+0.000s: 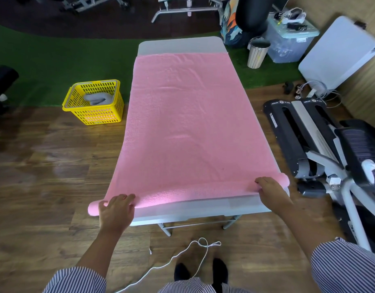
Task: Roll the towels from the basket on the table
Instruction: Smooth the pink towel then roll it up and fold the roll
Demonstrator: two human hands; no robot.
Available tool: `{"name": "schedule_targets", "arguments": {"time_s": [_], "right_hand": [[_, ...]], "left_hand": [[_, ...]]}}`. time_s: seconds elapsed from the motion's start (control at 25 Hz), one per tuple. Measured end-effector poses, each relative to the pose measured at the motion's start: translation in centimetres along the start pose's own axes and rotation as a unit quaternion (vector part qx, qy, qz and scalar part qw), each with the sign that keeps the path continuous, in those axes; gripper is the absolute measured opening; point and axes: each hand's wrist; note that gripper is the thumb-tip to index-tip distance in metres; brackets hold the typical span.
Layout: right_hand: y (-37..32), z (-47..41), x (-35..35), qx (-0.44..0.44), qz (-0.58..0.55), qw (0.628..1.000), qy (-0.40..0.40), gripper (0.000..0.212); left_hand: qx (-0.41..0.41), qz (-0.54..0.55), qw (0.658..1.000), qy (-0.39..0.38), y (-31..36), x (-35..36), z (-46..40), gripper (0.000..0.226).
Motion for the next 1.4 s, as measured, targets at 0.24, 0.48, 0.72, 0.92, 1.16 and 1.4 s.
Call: {"name": "schedule_targets", "arguments": {"time_s": [0.24,0.48,0.72,0.92,1.16,1.4], "right_hand": [[0.0,-0.4,-0.6,0.007,0.038,0.999,-0.015,0.031],[1.5,0.6,-0.2,-0.011,0.026,0.997,0.074,0.029],[2.2,1.0,-0.3,0.024,0.034,0.999,0.035,0.038],[3.4,1.3,-0.6,0.052,0.066,0.996,0.009,0.014],[3.0,1.3,-1.6,0.036,0.035,0.998,0.043,0.03],[3.4,2.4,-0.4,0.044,0.018,0.998,0.032,0.034]], "left_hand": [[0.019,-0.003,0.999,0.04,0.0,0.1,-0.4,0.042],[0.03,0.104,0.994,0.029,-0.8,0.4,-0.3,0.045],[0.035,0.108,0.993,0.006,-0.5,0.1,-0.8,0.051],[0.077,0.097,0.992,0.003,0.8,-0.2,-0.7,0.018],[0.008,0.124,0.992,0.014,-1.1,0.4,0.3,0.032],[0.012,0.12,0.991,-0.059,-2.7,0.8,1.0,0.053]]}}
Point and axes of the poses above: each hand's wrist, its own z-axis away from the middle knuckle, its own x-axis out of the palm, y = z × x, and after that the axes turned 6 degrees about -y, right-handed
